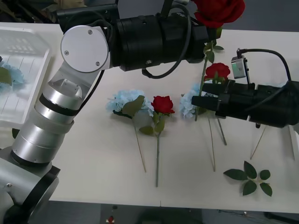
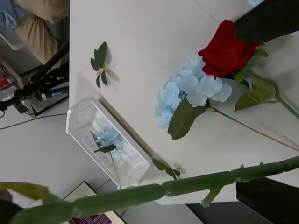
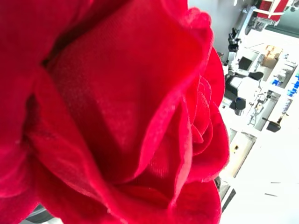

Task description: Put the red flowers into the right box and the blue flowers into the left box

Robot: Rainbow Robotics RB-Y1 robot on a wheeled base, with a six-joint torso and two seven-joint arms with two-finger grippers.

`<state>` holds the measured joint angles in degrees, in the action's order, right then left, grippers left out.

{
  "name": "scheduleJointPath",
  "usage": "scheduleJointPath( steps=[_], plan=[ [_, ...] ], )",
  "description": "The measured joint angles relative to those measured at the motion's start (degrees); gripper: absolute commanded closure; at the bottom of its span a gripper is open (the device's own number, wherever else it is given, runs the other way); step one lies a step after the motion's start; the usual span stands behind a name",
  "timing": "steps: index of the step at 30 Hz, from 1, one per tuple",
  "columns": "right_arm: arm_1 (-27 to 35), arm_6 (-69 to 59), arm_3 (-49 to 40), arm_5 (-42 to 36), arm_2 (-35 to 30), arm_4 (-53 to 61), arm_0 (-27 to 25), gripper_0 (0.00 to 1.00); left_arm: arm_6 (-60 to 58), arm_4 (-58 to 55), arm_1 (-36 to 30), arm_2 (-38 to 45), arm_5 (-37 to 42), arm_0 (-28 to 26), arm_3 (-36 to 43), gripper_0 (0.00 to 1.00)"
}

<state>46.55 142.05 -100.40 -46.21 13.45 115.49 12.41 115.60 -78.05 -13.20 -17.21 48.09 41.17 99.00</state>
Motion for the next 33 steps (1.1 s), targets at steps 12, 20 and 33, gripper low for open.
scheduleJointPath(
  steps=[12, 20, 33],
  plan=[
    [0.00, 0.26, 1.03, -2.07, 1.41, 0.00, 0.92, 0.98, 0.00, 0.00, 0.00, 0.00, 0.00, 0.00, 0.00, 1.00],
    [-0.03, 0.31, 1.13, -2.06, 3.36, 0.00, 2.90, 1.00, 0.00, 0.00, 0.00, 0.00, -0.04, 0.00, 0.00, 1.00],
    [-0.03, 0.31, 3.45, -1.52, 3.42, 0.01, 3.24, 1.00, 0.00, 0.00, 0.00, 0.00, -0.05, 0.00, 0.00, 0.00]
  ],
)
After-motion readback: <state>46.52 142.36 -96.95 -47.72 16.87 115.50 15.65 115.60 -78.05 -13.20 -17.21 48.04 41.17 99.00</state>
